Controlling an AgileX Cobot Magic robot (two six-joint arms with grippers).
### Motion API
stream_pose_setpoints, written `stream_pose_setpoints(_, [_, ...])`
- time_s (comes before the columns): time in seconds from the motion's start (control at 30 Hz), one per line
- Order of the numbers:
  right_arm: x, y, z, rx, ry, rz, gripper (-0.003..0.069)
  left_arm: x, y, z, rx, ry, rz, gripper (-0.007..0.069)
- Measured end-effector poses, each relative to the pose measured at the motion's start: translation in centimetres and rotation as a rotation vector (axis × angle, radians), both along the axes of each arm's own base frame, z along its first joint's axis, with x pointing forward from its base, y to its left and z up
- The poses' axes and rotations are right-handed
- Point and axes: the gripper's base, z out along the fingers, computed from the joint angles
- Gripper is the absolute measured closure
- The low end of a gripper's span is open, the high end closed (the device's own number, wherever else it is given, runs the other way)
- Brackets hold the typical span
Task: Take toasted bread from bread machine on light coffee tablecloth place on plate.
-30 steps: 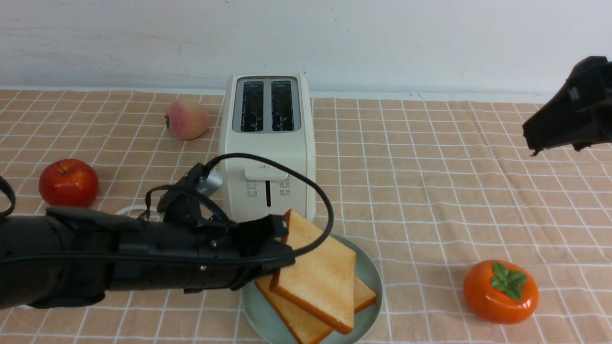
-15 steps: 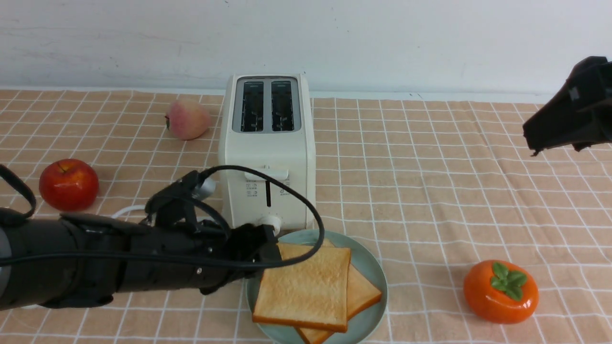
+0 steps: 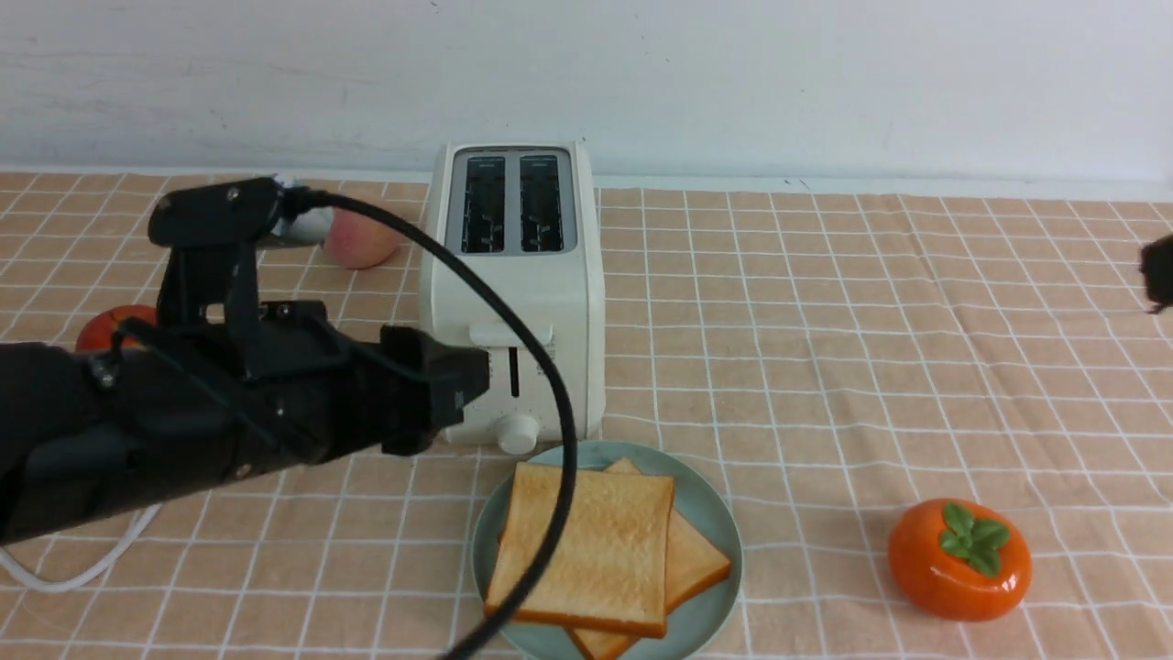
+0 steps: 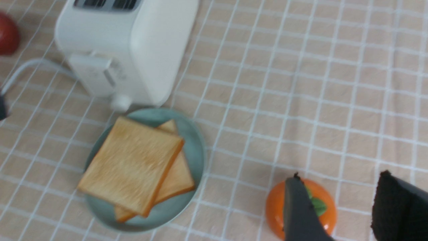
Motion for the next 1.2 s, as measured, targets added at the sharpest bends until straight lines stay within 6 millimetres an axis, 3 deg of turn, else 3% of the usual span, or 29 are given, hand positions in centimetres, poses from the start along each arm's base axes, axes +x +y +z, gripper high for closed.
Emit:
stream_pose_setpoints(0.1, [-2.1, -1.1, -3.3, 0.020, -0.077, -0.058, 0.0449, -1.2, -0.4, 0.7, 0.127, -0.033, -0.176, 0.0506])
stream_pose_setpoints(0.2, [-3.9, -1.5, -6.8, 0.120, -0.050, -0.088, 0.0519, -2.1, -1.0, 1.5, 0.183, 0.004, -0.332, 0.0638])
stream_pose_setpoints(0.33, [-5.5, -1.7, -10.9, 0.142, 0.038, -0.088, 0.0600, -3.5, -1.2, 2.1, 0.231, 0.138, -0.475, 0.0638])
stream_pose_setpoints(0.5, [-6.0, -2.3, -14.4, 0.003, 0.110, -0.079, 0.0677, -2.8, 0.2, 4.0, 0.307, 0.258, -0.275, 0.0638])
stream_pose_setpoints(0.67, [-5.8, -2.6, -15.7, -0.055, 0.089, -0.080, 0.0678, -2.2, 2.0, 8.4, 0.311, 0.267, -0.002, 0.0638])
stream_pose_setpoints(0.7, [-5.8, -2.6, -15.7, -0.053, 0.079, -0.080, 0.0678, -2.1, 2.0, 8.5, 0.311, 0.264, 0.004, 0.0638])
stream_pose_setpoints(0.8, [-5.6, -2.6, -14.9, -0.032, -0.019, -0.075, 0.0679, -4.2, 3.3, 10.1, 0.303, 0.233, 0.052, 0.0638])
stream_pose_setpoints(0.83, [-5.6, -2.6, -14.9, -0.032, -0.022, -0.074, 0.0679, -4.4, 3.4, 10.1, 0.303, 0.230, 0.053, 0.0638])
stream_pose_setpoints(0.87, [-5.9, -2.6, -14.5, -0.014, -0.077, -0.072, 0.0679, -6.1, 4.1, 10.3, 0.287, 0.208, 0.061, 0.0638])
stream_pose_setpoints(0.97, [-6.6, -2.8, -14.5, 0.005, -0.122, -0.075, 0.0679, -8.3, 5.1, 9.7, 0.265, 0.189, 0.072, 0.0638])
stream_pose_setpoints(1.03, [-7.6, -3.3, -15.9, -0.007, -0.147, -0.076, 0.0679, -11.2, 6.2, 8.0, 0.199, 0.156, 0.097, 0.0638])
stream_pose_setpoints(1.2, [-8.4, -3.7, -17.7, -0.044, -0.182, -0.076, 0.0678, -13.9, 7.2, 4.9, 0.043, 0.079, 0.138, 0.0638])
